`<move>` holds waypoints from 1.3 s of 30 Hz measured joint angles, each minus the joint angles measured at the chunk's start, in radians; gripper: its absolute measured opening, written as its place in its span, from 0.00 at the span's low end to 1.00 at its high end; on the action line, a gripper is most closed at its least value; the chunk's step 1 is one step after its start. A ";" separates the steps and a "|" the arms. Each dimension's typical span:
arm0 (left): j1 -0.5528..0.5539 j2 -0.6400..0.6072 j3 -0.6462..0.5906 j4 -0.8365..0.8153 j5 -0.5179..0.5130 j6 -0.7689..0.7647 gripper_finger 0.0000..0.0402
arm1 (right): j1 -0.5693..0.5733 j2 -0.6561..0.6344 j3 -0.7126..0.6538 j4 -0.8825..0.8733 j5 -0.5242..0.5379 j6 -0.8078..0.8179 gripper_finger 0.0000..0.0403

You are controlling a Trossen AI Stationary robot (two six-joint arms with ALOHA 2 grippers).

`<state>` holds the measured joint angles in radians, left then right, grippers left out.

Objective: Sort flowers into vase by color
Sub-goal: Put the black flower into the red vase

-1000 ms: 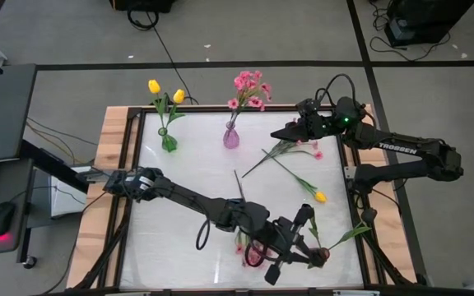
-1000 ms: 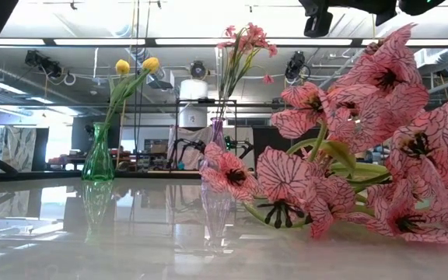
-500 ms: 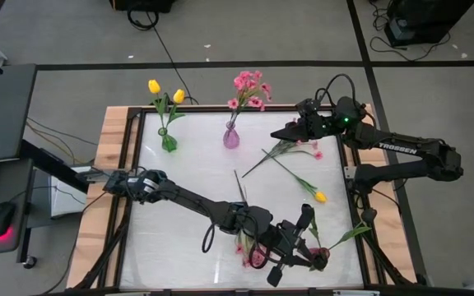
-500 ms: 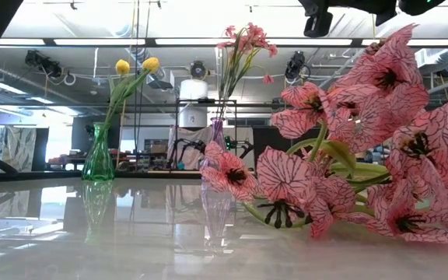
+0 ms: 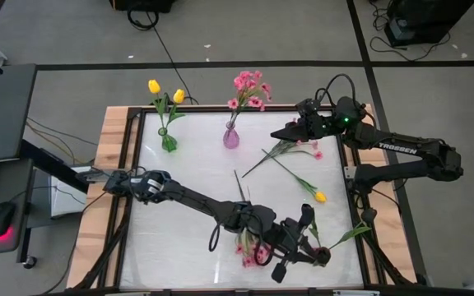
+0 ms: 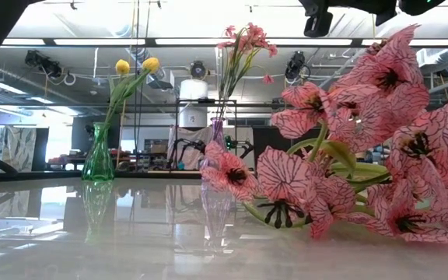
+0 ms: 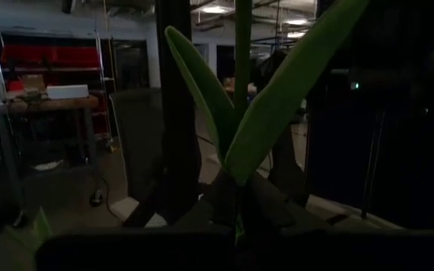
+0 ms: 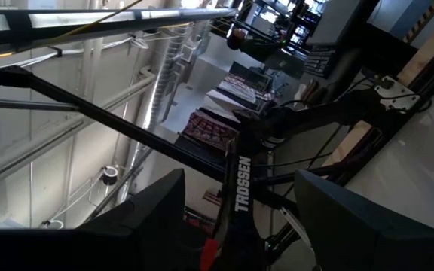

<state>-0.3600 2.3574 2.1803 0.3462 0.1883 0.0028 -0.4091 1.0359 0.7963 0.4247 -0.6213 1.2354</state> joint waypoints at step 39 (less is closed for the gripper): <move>0.021 0.013 0.000 -0.074 0.000 -0.045 0.03 | 0.000 0.000 0.000 0.000 0.000 0.000 0.64</move>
<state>-0.3386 2.3703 2.1803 0.2726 0.1879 -0.0418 -0.4088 1.0359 0.7963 0.4244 -0.6213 1.2354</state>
